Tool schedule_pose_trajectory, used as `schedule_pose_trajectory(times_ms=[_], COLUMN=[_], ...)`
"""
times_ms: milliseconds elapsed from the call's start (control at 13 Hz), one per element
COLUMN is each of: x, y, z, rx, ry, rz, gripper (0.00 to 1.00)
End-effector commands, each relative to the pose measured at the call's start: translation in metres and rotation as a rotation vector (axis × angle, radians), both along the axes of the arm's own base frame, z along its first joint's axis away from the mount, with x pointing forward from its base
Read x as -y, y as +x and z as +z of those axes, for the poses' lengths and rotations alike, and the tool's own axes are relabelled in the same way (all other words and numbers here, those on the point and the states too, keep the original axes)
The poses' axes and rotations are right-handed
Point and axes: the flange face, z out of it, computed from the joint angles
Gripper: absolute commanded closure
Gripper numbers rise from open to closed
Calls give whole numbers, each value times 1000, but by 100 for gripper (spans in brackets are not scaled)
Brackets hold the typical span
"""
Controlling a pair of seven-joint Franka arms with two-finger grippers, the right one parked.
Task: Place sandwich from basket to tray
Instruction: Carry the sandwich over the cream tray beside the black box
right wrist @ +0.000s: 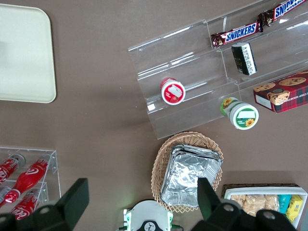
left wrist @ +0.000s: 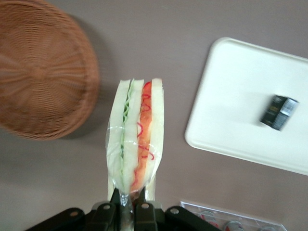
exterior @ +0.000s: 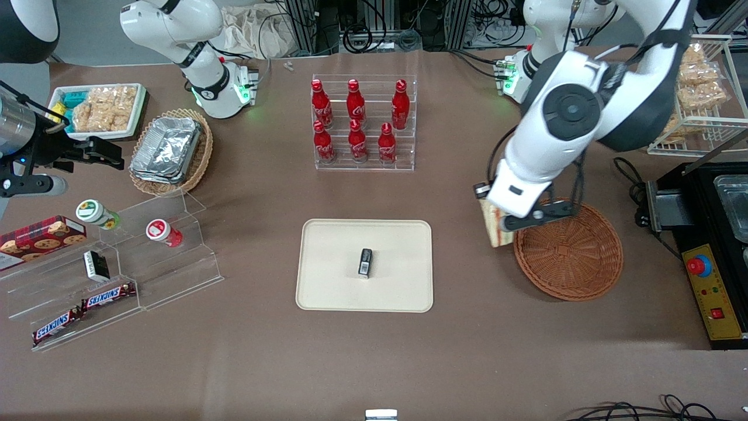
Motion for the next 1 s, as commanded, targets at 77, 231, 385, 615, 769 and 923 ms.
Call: schedule_pose_trajectory(times_ms=[77, 231, 385, 615, 769, 923], x=[55, 82, 90, 110, 131, 130], y=[16, 18, 24, 21, 9, 13], z=[-50, -95, -123, -164, -189, -208], rx=[42, 57, 82, 80, 56, 40], ry=[-34, -46, -48, -96, -102, -107], rz=[-108, -165, -190, -211, -240, -227], gripper=[92, 92, 92, 92, 92, 92])
